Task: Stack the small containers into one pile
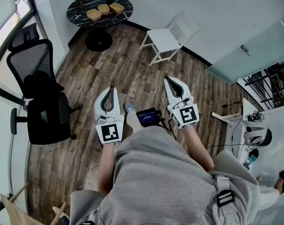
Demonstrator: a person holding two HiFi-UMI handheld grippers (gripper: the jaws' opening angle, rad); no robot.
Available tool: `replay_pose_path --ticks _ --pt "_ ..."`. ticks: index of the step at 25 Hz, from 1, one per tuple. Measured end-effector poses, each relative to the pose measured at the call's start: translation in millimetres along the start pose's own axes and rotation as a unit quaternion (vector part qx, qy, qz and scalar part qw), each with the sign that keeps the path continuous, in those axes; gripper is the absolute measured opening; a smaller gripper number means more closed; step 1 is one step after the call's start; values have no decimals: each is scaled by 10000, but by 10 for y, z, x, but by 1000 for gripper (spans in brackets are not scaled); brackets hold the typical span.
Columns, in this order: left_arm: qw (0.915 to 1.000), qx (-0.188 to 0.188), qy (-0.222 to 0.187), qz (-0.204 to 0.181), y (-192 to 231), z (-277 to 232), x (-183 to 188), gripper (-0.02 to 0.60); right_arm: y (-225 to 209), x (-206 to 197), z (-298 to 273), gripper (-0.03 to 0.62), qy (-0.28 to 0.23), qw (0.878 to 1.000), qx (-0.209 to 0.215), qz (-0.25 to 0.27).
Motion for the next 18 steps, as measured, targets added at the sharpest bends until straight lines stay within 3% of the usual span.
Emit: replay_pose_path --ticks 4,9,18 --pt "9998 -174 -58 -37 -71 -131 17 5 -32 -102 -110 11 -32 10000 -43 -59" --pt "9998 -186 95 -25 -57 -479 -131 5 -219 -370 -420 14 -49 9997 191 -142" --pt "9956 -342 563 -669 -162 -1659 -383 5 -956 -1007 -1229 14 -41 9953 621 -737"
Point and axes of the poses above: the fingertips, and each gripper's own axes: z backward along the fingers, y to its left, x out of its top, the point moved 4 cm from there along z, backward along the fingers, and after that the axes turned 4 degrees about -z, right-handed, at the moved point
